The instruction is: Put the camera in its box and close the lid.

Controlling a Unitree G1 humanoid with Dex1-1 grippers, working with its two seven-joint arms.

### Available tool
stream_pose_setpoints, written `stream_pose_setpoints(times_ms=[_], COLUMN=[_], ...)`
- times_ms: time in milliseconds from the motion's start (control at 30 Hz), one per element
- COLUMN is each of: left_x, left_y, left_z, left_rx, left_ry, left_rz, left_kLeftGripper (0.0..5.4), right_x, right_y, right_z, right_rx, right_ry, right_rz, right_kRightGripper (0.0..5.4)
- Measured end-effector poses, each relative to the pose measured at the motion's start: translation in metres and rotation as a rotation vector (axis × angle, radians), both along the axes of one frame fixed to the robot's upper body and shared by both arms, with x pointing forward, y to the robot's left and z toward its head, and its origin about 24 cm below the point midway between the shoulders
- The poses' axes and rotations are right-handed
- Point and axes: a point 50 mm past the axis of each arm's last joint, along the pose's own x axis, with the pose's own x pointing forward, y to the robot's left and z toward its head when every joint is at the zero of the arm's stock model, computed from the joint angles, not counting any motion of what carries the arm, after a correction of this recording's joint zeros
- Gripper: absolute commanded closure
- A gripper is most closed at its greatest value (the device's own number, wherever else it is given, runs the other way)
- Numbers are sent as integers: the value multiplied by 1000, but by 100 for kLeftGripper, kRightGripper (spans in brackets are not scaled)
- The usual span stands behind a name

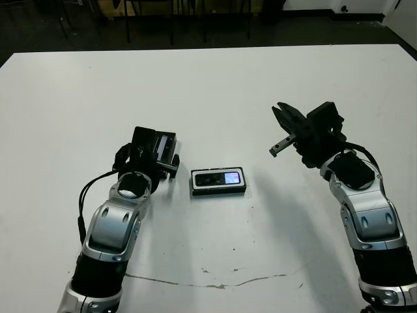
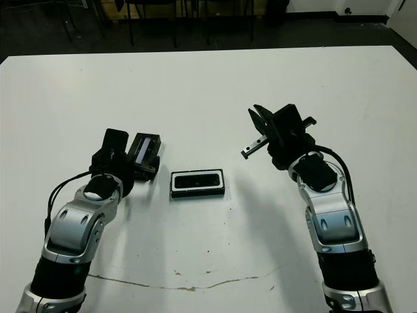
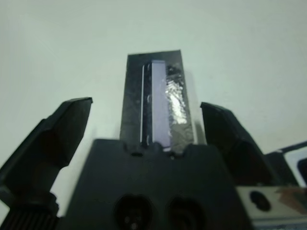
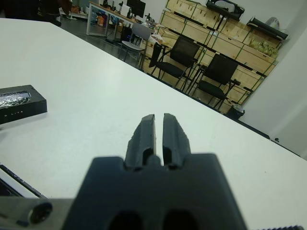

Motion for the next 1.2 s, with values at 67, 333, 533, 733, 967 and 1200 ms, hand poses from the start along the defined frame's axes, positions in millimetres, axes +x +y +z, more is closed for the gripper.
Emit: stream_pose_setpoints(times_ms=[67, 333, 533, 733, 967, 1200], left_x=[0, 1, 4, 3, -6, -11], left_y=[0, 0, 3, 1, 2, 5], left_z=[-3, -11, -11, -12, -15, 5], left_rx=[-55, -118, -168, -136, -31, 31], left_ry=[18, 53, 51, 36, -16, -92], left_rz=[14, 24, 74, 87, -23, -151], left_kLeftGripper=[9, 41, 24, 133, 260, 261], right_x=[0, -3, -5, -6, -7, -7], right_y=[0, 2, 2, 2, 2, 1], right_z=[0, 3, 2, 2, 1, -1], right_rx=[1, 0, 0, -1, -1, 12], right_ry=[-2, -11, -7, 0, 2, 17], right_rz=[1, 1, 0, -17, -17, -21], right_kRightGripper=[540, 540, 540, 540, 540, 540])
